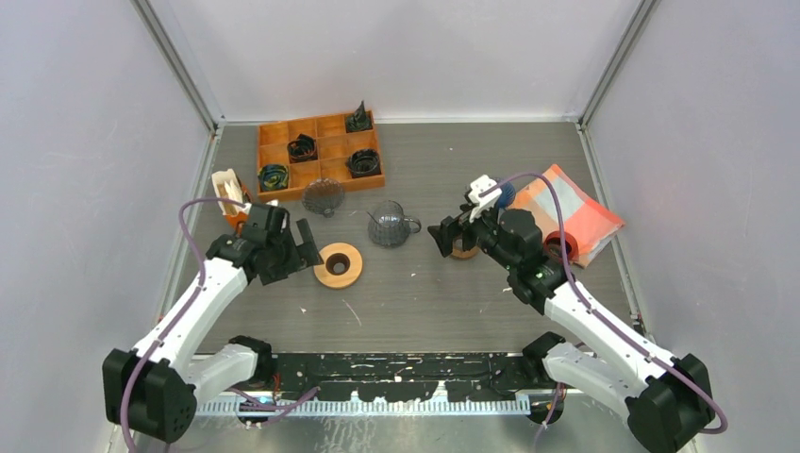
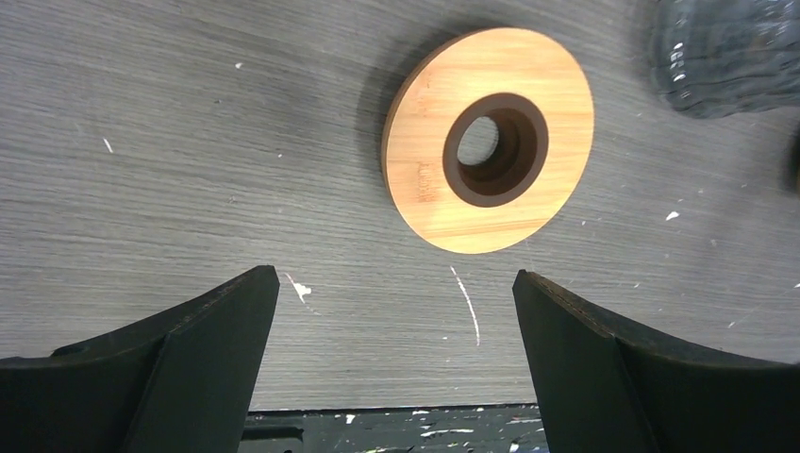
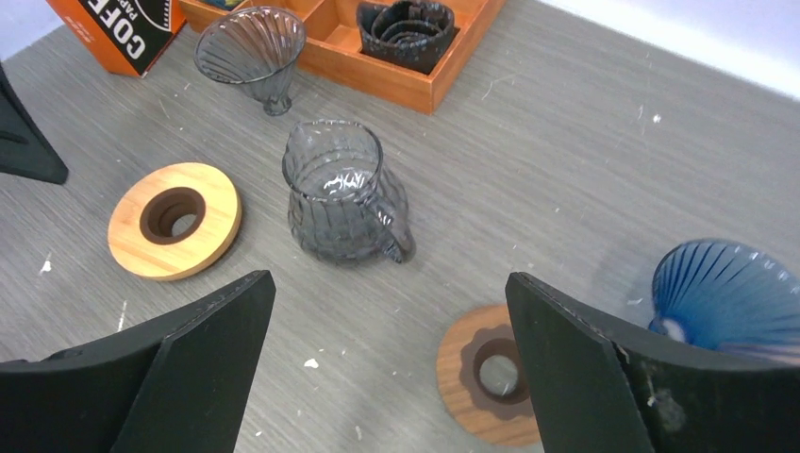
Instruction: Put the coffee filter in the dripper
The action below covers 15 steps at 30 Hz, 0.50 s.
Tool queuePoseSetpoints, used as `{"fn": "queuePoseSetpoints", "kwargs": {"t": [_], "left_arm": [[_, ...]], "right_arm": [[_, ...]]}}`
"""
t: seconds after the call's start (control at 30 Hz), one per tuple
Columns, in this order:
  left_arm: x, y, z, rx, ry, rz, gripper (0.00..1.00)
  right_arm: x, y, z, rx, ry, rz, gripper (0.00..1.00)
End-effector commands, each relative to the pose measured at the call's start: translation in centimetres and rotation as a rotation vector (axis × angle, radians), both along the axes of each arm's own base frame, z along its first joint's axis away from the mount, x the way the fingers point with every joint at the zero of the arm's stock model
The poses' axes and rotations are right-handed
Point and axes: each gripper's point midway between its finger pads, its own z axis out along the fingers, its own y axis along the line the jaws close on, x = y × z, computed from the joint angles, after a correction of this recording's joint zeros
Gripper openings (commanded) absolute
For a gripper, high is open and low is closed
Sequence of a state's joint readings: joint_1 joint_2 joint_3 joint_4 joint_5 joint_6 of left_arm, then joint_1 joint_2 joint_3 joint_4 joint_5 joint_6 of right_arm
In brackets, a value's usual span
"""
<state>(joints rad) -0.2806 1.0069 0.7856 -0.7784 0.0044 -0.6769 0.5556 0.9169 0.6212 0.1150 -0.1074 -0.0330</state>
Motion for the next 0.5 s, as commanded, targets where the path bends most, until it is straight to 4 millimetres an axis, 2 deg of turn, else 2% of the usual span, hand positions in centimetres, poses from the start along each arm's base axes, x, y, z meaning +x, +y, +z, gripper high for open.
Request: {"fn": "queuePoseSetpoints", "kwargs": {"t": [0.0, 0.17, 0.33, 0.47], "left_arm": [[1.5, -1.1, 0.4, 0.022, -0.014, -0.022, 0.99], [2.9, -1.7, -0.7, 0.095, 0.007, -0.038, 0.99], [4.2, -2.0, -2.1, 0.137, 0.036, -0.052, 1.00], [4.6, -2.5, -3.4, 0.165, 0.075, -0.085, 0.93]], "right_arm": [[-0.5, -0.2, 1.3, 0.160, 0.006, -0.052, 1.00], [-1.6, 0.2, 0.6, 0.241, 0.042, -0.028, 1.00], [-1.6, 0.4, -0.1, 0.244, 0.060, -0.025, 1.00], [-1.4, 0.2, -0.6, 0.222, 0.055, -0.034, 1.00]]}}
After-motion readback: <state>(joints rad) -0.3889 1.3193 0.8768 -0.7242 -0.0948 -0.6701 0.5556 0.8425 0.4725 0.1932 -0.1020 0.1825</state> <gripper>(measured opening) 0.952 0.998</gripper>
